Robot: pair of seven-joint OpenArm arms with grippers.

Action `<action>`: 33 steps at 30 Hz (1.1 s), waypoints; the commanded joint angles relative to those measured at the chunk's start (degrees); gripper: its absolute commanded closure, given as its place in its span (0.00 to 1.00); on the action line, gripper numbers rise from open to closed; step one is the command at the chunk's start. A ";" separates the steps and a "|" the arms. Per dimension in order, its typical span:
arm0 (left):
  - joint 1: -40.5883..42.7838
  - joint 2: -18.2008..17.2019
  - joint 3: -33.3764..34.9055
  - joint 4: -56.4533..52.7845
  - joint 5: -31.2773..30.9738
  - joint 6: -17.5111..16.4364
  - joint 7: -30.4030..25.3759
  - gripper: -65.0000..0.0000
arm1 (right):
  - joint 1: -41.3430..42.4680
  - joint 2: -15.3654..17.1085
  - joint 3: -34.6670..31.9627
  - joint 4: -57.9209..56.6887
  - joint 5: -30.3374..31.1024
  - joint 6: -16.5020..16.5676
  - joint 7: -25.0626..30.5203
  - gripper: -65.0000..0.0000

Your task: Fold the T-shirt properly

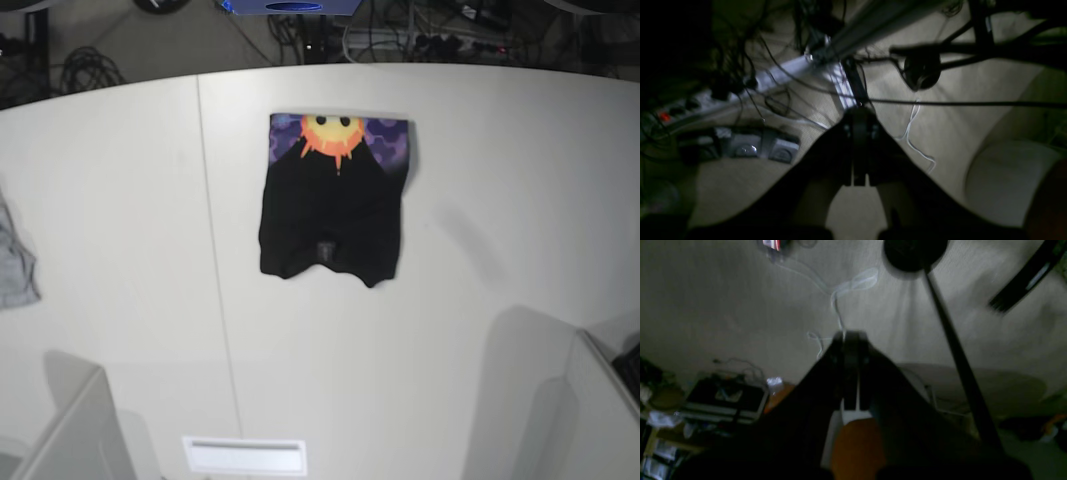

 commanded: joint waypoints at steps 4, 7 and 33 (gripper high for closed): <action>-6.32 1.00 0.13 -11.48 -0.43 -0.35 -0.54 1.00 | 5.97 1.00 -3.94 -13.30 0.25 -0.17 5.40 1.00; -13.53 2.05 0.13 -22.12 -0.43 -0.35 -0.72 1.00 | 12.39 0.91 -7.55 -25.61 0.25 -0.17 10.68 1.00; -33.66 5.13 5.84 -44.19 10.47 12.83 -0.98 1.00 | 30.67 -7.71 -11.50 -69.74 0.52 -6.15 44.61 1.00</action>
